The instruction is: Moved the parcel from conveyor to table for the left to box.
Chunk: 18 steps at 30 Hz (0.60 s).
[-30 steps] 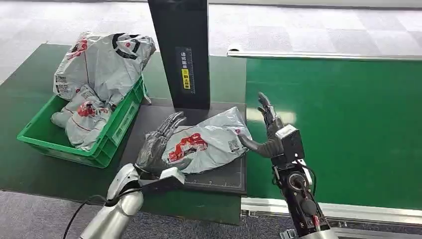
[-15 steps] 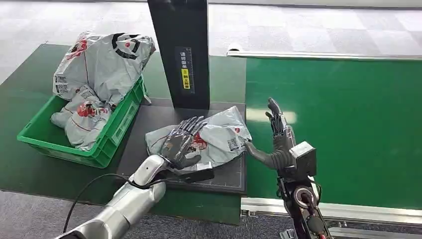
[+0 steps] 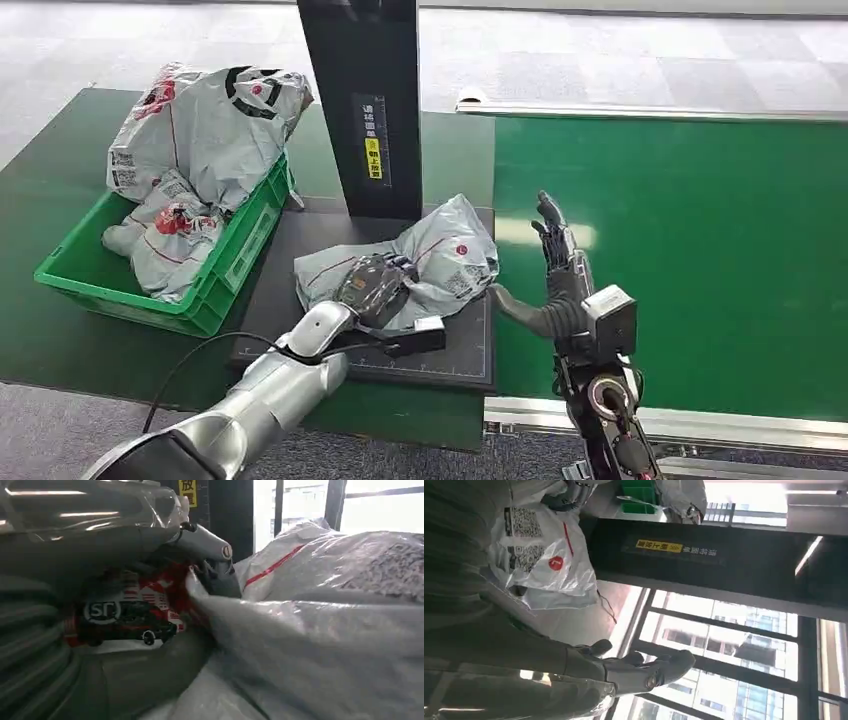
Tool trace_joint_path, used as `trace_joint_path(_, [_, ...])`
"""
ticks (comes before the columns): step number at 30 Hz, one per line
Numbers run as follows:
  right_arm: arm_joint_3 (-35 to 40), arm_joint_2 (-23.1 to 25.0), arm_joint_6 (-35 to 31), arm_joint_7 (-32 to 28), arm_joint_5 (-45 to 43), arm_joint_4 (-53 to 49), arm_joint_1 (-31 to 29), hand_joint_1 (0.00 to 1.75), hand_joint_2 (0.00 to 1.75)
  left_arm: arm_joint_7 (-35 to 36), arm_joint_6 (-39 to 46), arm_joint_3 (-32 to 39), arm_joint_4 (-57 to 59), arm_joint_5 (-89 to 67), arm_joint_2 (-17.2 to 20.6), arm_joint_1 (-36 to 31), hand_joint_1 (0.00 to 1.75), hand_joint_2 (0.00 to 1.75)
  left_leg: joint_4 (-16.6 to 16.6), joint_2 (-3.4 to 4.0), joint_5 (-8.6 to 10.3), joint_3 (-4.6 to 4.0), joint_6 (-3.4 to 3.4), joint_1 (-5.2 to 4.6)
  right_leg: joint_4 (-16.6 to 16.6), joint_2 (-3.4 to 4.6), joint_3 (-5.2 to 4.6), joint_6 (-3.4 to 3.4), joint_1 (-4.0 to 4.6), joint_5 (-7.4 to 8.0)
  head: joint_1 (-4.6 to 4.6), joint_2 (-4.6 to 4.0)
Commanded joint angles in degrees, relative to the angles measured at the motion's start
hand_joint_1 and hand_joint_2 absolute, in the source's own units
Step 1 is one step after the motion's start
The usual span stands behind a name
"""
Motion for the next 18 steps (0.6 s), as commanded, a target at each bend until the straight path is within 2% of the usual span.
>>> trace_joint_path(1, [-1.7,0.3,-0.4,0.4,0.2,-0.7,0.7,0.00,1.75,-0.3,0.0,-1.0,5.2,-0.1,0.6,-1.6,1.75,1.75,0.0,0.04,0.01,0.03,0.01,0.00,0.0,-0.01,0.02,-0.02,0.00,0.02,0.00,0.00])
trace_joint_path(9, [-2.2,0.4,-0.5,0.5,0.4,-1.3,1.1,0.00,1.75,-1.3,1.5,0.1,4.5,0.9,1.2,-1.4,1.75,1.75,0.0,0.07,0.01,0.04,0.02,0.00,0.0,0.00,0.02,-0.01,0.01,0.03,0.00,0.00])
trace_joint_path(12, [-3.3,0.2,-0.8,0.7,0.7,-2.2,2.5,0.00,1.75,-6.4,11.0,4.4,-0.1,4.7,3.3,-0.5,1.75,1.75,0.0,0.10,0.01,0.06,0.01,0.00,0.0,0.04,0.03,-0.02,0.01,0.03,0.00,0.00])
trace_joint_path(13, [-3.5,-0.1,-0.8,0.7,0.7,-2.3,2.8,0.00,1.75,-6.7,11.7,5.8,-3.2,5.0,4.3,-0.1,1.75,1.75,0.0,0.08,0.00,0.03,0.00,0.01,0.0,0.03,0.02,-0.02,0.02,0.02,0.02,0.00])
trace_joint_path(17, [-4.8,-0.8,-2.0,-0.1,1.1,-1.8,5.8,0.00,1.75,-4.9,11.7,18.4,-30.3,-1.1,9.5,6.7,1.75,1.75,0.0,0.09,0.00,-0.05,0.00,0.03,0.0,0.01,-0.07,-0.04,0.05,0.02,0.00,0.00])
trace_joint_path(18, [-5.3,-0.9,-2.4,-0.6,1.1,-1.9,6.8,0.00,1.75,-4.4,11.6,21.0,-36.8,-1.4,11.8,8.4,1.75,1.75,0.0,0.09,0.00,-0.05,0.00,0.04,0.0,0.02,-0.07,-0.03,0.05,0.03,0.00,0.00])
